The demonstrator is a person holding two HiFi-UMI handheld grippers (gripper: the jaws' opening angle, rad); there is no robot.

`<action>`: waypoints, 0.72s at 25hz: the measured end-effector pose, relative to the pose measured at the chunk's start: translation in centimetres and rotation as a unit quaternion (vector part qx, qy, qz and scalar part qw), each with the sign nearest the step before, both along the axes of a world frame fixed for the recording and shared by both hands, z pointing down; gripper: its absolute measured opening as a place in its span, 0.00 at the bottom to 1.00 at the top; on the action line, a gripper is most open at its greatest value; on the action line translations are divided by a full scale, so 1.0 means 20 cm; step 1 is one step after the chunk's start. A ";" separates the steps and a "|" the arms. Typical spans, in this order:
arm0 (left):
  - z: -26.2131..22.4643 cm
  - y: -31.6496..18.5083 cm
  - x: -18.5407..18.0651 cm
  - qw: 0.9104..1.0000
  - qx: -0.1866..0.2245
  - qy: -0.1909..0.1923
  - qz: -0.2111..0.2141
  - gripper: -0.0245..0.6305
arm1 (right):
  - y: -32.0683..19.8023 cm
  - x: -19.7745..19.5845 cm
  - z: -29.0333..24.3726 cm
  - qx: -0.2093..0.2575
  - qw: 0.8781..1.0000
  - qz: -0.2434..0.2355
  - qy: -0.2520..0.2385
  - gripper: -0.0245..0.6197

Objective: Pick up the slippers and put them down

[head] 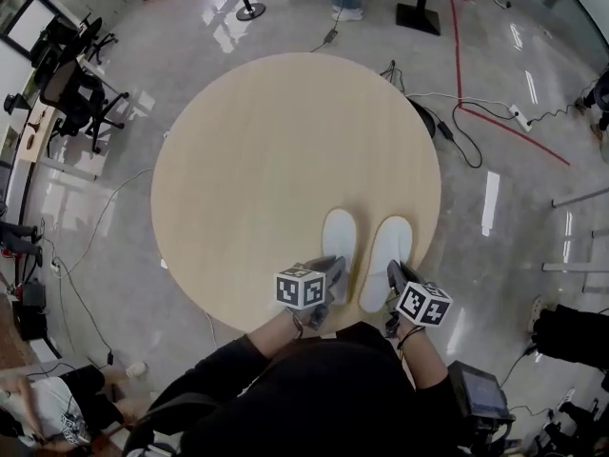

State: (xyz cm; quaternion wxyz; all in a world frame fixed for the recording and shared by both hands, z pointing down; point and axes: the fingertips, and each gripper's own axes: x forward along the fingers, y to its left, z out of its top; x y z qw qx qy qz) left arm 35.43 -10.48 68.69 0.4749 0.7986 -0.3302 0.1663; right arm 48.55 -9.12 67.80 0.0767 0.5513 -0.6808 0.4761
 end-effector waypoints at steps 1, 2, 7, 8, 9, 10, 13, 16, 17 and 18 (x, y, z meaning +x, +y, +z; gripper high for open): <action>0.02 -0.01 0.04 1.000 -0.001 -0.003 0.000 0.08 | -0.03 0.03 0.02 -0.001 1.000 -0.007 0.001 0.09; 0.05 -0.03 0.08 1.000 0.000 -0.005 0.000 0.08 | -0.06 0.05 0.04 -0.003 1.000 -0.013 0.001 0.09; 0.12 -0.08 0.14 1.000 0.010 -0.018 0.001 0.09 | -0.13 0.04 0.11 -0.007 1.000 -0.029 -0.003 0.09; 0.13 -0.08 0.13 1.000 0.010 -0.021 0.000 0.09 | -0.13 0.02 0.11 -0.006 1.000 -0.030 -0.003 0.09; 0.14 -0.08 0.13 1.000 0.009 -0.024 0.000 0.09 | -0.13 0.01 0.11 -0.004 0.999 -0.031 -0.001 0.09; 0.15 -0.09 0.13 1.000 0.009 -0.027 0.000 0.08 | -0.14 0.01 0.11 -0.003 0.999 -0.033 0.002 0.09; 0.19 -0.13 0.18 0.999 0.008 -0.041 0.005 0.09 | -0.20 0.06 0.14 0.000 0.999 -0.039 0.014 0.09; 0.23 -0.20 0.27 0.998 0.012 -0.063 0.014 0.09 | -0.30 0.15 0.16 0.001 0.999 -0.042 0.022 0.09; 0.24 -0.22 0.29 0.997 0.014 -0.068 0.018 0.09 | -0.32 0.18 0.17 0.002 0.999 -0.041 0.022 0.09; 0.24 -0.23 0.31 0.997 0.015 -0.071 0.021 0.09 | -0.34 0.20 0.17 0.002 0.999 -0.040 0.022 0.09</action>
